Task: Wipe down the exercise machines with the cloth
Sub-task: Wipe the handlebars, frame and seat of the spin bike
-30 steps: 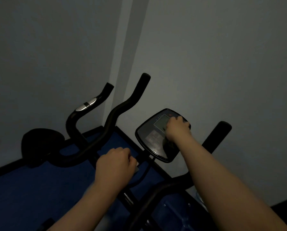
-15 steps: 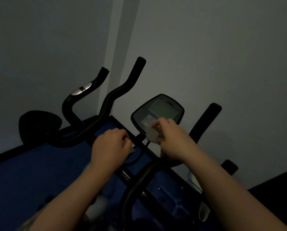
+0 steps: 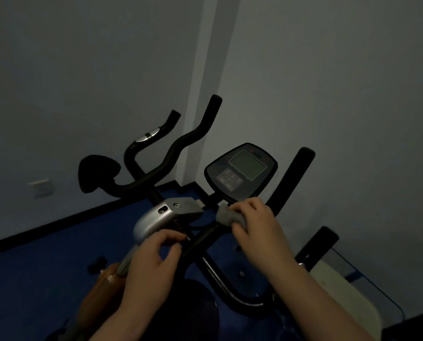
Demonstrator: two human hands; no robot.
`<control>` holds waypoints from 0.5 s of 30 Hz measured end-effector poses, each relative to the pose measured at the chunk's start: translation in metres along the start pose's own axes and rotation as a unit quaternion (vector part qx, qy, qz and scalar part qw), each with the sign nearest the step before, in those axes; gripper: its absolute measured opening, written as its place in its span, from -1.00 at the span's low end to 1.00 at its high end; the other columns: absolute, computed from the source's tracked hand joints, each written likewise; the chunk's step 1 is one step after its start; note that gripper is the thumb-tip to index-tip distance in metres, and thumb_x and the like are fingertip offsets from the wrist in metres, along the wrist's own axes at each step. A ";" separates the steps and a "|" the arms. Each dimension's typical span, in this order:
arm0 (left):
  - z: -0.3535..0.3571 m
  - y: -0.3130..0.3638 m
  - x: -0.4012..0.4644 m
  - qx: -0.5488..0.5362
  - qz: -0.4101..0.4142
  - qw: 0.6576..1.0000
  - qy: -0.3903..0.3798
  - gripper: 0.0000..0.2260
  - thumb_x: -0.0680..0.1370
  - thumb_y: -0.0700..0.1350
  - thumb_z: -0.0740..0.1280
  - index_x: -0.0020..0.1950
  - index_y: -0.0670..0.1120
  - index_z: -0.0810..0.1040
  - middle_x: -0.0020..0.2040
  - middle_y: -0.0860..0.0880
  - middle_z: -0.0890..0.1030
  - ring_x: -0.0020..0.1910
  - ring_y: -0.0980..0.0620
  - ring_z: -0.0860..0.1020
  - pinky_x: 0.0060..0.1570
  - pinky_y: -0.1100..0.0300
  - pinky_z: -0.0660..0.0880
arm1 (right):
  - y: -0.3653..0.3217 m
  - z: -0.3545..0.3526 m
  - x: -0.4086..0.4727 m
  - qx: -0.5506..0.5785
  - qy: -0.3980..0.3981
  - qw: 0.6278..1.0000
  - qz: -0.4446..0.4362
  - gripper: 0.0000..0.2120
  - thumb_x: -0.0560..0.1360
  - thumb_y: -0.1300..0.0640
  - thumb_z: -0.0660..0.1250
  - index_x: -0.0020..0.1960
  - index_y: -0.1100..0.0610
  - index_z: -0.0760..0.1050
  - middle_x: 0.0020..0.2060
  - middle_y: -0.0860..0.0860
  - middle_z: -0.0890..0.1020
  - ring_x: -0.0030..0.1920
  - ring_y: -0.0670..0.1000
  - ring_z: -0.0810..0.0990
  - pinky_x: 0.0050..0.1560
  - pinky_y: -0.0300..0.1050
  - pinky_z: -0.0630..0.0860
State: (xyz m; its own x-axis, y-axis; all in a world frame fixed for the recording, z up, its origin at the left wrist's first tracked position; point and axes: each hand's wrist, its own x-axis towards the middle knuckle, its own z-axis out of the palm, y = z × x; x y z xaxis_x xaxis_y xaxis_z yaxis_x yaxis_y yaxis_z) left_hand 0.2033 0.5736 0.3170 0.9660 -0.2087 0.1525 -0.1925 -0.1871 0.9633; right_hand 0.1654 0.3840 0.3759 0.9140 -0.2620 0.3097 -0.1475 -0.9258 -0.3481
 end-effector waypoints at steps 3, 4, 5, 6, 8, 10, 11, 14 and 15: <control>0.011 -0.003 -0.026 0.130 0.057 0.990 0.007 -0.79 0.50 -0.18 0.36 -0.07 0.17 0.56 -0.02 0.27 0.56 -0.04 0.25 0.51 -0.04 0.23 0.44 | -0.018 0.022 -0.016 0.014 0.051 0.999 -0.009 -0.75 0.55 0.15 0.27 0.22 0.04 0.50 0.16 -0.10 0.40 0.12 -0.10 0.33 -0.04 -0.29 0.33; 0.014 -0.004 -0.033 0.161 0.077 0.984 0.027 -0.81 0.51 -0.16 0.33 -0.05 0.17 0.55 0.01 0.28 0.53 -0.02 0.26 0.48 -0.03 0.20 0.44 | -0.020 0.027 -0.021 0.029 0.040 0.999 -0.022 -0.75 0.55 0.15 0.28 0.22 0.03 0.50 0.16 -0.12 0.40 0.12 -0.11 0.34 -0.03 -0.28 0.37; 0.015 -0.006 -0.037 0.173 0.085 0.980 0.048 -0.82 0.50 -0.14 0.30 -0.03 0.16 0.54 0.02 0.28 0.51 -0.01 0.26 0.47 -0.04 0.19 0.43 | -0.018 0.028 -0.022 0.050 0.023 0.998 -0.033 -0.75 0.54 0.13 0.29 0.22 0.01 0.51 0.15 -0.15 0.40 0.11 -0.13 0.35 -0.02 -0.28 0.41; 0.015 -0.006 -0.039 0.167 0.082 0.980 0.064 -0.82 0.51 -0.15 0.29 -0.02 0.15 0.53 0.00 0.27 0.50 -0.01 0.27 0.47 -0.06 0.21 0.42 | -0.012 0.026 -0.020 0.077 0.010 0.996 -0.040 -0.76 0.54 0.11 0.31 0.20 -0.01 0.53 0.11 -0.18 0.40 0.08 -0.16 0.38 -0.01 -0.29 0.44; 0.016 -0.008 -0.041 0.142 0.054 0.985 0.079 -0.78 0.51 -0.22 0.31 -0.01 0.13 0.51 -0.04 0.26 0.49 -0.02 0.27 0.46 -0.11 0.27 0.39 | -0.003 0.017 -0.013 0.125 0.016 0.992 -0.028 -0.78 0.51 0.11 0.36 0.16 -0.02 0.57 0.03 -0.19 0.43 -0.01 -0.20 0.45 -0.08 -0.37 0.44; 0.017 -0.008 -0.043 0.139 0.034 0.985 0.095 -0.77 0.51 -0.21 0.32 -0.02 0.14 0.51 -0.07 0.26 0.49 -0.06 0.26 0.47 -0.19 0.30 0.36 | -0.007 0.018 -0.011 0.114 0.052 0.992 -0.013 -0.78 0.52 0.14 0.35 0.15 0.02 0.58 0.02 -0.15 0.45 -0.01 -0.17 0.45 -0.12 -0.38 0.40; 0.019 -0.008 -0.044 0.142 0.031 0.984 0.102 -0.79 0.51 -0.19 0.32 -0.02 0.15 0.50 -0.08 0.26 0.50 -0.09 0.26 0.48 -0.23 0.32 0.34 | -0.014 0.022 -0.013 0.085 0.054 0.995 -0.023 -0.77 0.53 0.15 0.32 0.17 0.04 0.58 0.04 -0.12 0.45 0.03 -0.12 0.43 -0.10 -0.32 0.41; 0.021 -0.007 -0.047 0.144 0.003 0.983 0.118 -0.83 0.52 -0.13 0.32 -0.06 0.17 0.48 -0.11 0.24 0.52 -0.19 0.26 0.48 -0.32 0.33 0.30 | -0.029 0.029 -0.007 0.034 -0.033 0.996 -0.072 -0.74 0.55 0.15 0.26 0.21 0.03 0.56 0.11 -0.05 0.46 0.12 -0.04 0.41 0.02 -0.17 0.44; 0.021 -0.008 -0.047 0.143 -0.002 0.982 0.121 -0.83 0.52 -0.12 0.32 -0.07 0.18 0.48 -0.12 0.23 0.53 -0.23 0.23 0.49 -0.33 0.32 0.30 | -0.032 0.025 0.001 0.044 -0.060 0.994 -0.075 -0.73 0.55 0.15 0.26 0.22 0.01 0.56 0.12 -0.05 0.48 0.13 -0.02 0.43 0.04 -0.16 0.44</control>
State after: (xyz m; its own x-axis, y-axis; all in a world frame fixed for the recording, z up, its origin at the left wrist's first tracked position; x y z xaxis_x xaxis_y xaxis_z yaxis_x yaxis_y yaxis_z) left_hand 0.1556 0.5648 0.2975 0.9731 0.0205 0.2295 -0.1949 -0.4577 0.8675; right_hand 0.1806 0.4201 0.3658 0.9625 -0.0837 0.2581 0.0228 -0.9229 -0.3843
